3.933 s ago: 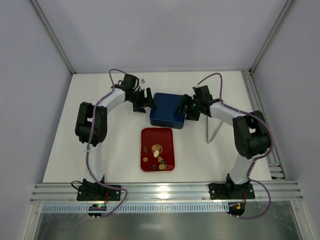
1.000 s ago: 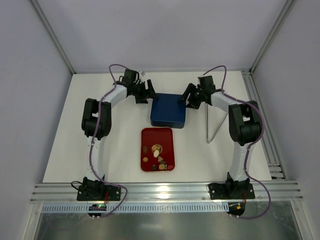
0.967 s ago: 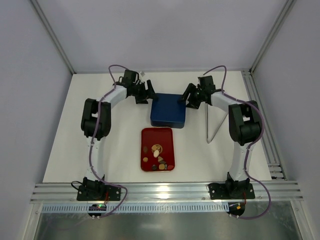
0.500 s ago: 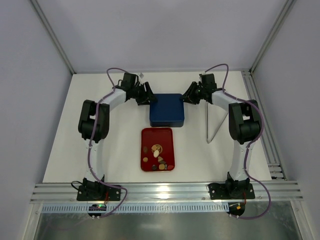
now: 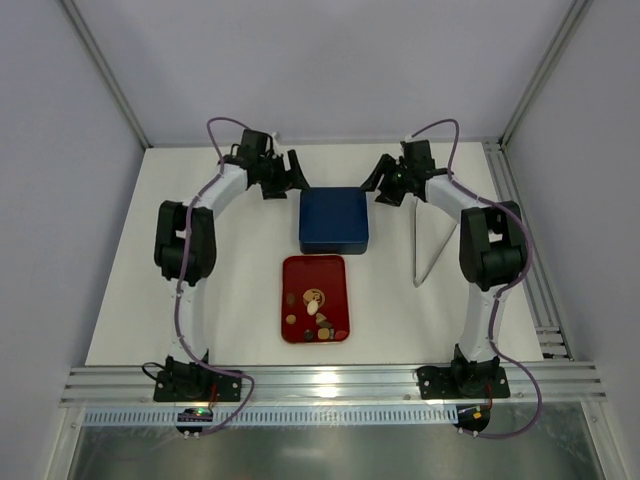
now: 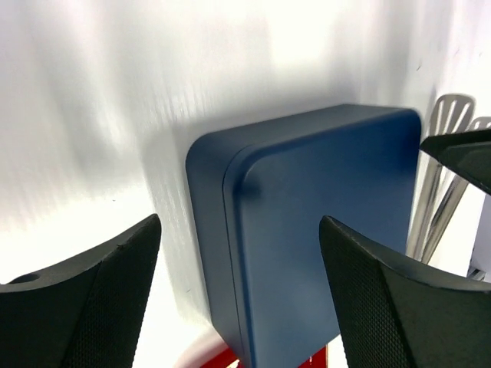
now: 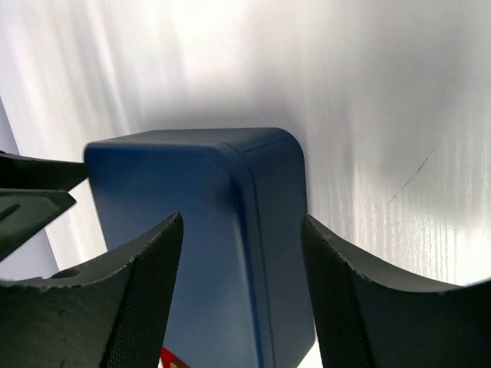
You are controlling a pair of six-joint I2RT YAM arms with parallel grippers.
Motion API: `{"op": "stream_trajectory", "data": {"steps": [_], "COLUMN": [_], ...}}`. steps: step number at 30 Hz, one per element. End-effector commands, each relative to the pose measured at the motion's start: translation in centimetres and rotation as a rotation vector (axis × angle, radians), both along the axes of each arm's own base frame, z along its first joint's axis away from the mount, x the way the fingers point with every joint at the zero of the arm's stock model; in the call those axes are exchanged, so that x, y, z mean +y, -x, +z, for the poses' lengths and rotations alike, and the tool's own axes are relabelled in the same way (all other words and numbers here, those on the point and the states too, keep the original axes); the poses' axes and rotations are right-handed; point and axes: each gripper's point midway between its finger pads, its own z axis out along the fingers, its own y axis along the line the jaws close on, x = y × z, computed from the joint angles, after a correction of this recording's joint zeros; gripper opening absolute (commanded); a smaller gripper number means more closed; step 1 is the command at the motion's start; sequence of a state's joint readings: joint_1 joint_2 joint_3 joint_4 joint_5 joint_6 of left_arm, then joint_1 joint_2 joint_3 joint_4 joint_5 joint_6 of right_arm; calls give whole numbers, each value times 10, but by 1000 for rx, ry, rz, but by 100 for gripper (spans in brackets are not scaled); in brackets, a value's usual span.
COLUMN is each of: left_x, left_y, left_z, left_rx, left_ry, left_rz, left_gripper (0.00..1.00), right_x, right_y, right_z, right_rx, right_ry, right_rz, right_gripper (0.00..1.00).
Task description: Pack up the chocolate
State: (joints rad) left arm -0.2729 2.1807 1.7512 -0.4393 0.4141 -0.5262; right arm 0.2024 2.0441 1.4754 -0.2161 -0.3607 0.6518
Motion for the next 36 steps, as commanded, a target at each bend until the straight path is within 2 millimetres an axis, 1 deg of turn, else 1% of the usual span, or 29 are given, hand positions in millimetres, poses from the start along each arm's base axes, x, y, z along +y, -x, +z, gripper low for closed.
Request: {"op": "stream_trajectory", "data": {"steps": [1,2,3,4,5,6,7,8,9,10,11,12,13,14,15,16,17,18,19,20,21,22,23,24,25,26,28,33,36], "left_x": [19,22,23,24,26,27,28,31,32,35,39,44,47,49,55,57,60,66,70,77,83,86,88,92,95,96,99,100,100], "left_y": [-16,-11,-7,-3,10,18,31,46,56,66,81,99,110,126,145,157,168,189,198,205,221,229,235,241,249,252,260,266,266], "left_z": [79,101,110,121,135,144,137,164,169,170,165,183,190,179,202,202,202,208,207,209,209,209,210,204,208,207,206,201,200], "left_rx": [-169,-206,-219,-234,-244,-247,-218,-267,-271,-269,-257,-290,-308,-285,-348,-346,-353,-374,-386,-403,-407,-420,-427,-412,-431,-433,-428,-425,-426], "left_ry": [-21,-19,-19,-14,-3,14,15,29,30,30,27,35,39,35,44,41,38,41,28,8,-4,-15,-21,-34,-36,-39,-39,-34,-37], "left_rz": [5,5,5,6,7,15,12,18,21,25,25,31,35,27,26,25,25,25,23,39,40,30,28,35,35,34,39,41,38], "left_gripper": [82,83,83,84,83,83,84,84,84,84,84,84,84,84,84,84,84,84,84,85,86,86,86,86,86,87,87,87,87], "right_x": [-11,-14,-16,-19,-21,-23,-26,-30,-33,-38,-43,-48,-51,-56,-60,-66,-70,-75,-80,-86,-91,-94,-99,-105,-108,-112,-113,-109,-109], "right_y": [-15,-14,-10,-3,4,9,23,30,38,56,64,87,97,110,121,146,157,167,178,197,205,213,227,230,234,242,246,247,247], "right_z": [99,107,118,141,146,155,172,179,186,203,208,220,225,228,231,238,237,233,223,228,219,219,221,214,213,213,208,196,197], "right_rx": [-220,-236,-257,-299,-307,-328,-362,-378,-396,-439,-455,-501,-521,-532,-550,-593,-605,-609,-599,-633,-626,-634,-653,-644,-641,-645,-640,-608,-610], "right_ry": [31,41,43,36,35,32,30,35,37,41,52,58,65,71,80,81,89,101,115,121,136,141,151,170,180,187,190,184,186], "right_rz": [-19,-32,-38,-46,-50,-57,-63,-75,-77,-83,-97,-95,-99,-107,-120,-123,-129,-141,-148,-154,-169,-173,-176,-197,-210,-220,-214,-192,-193], "right_gripper": [66,68,69,70,71,73,76,77,78,80,81,83,84,85,86,87,89,91,92,93,94,94,95,97,97,98,98,98,98]}}
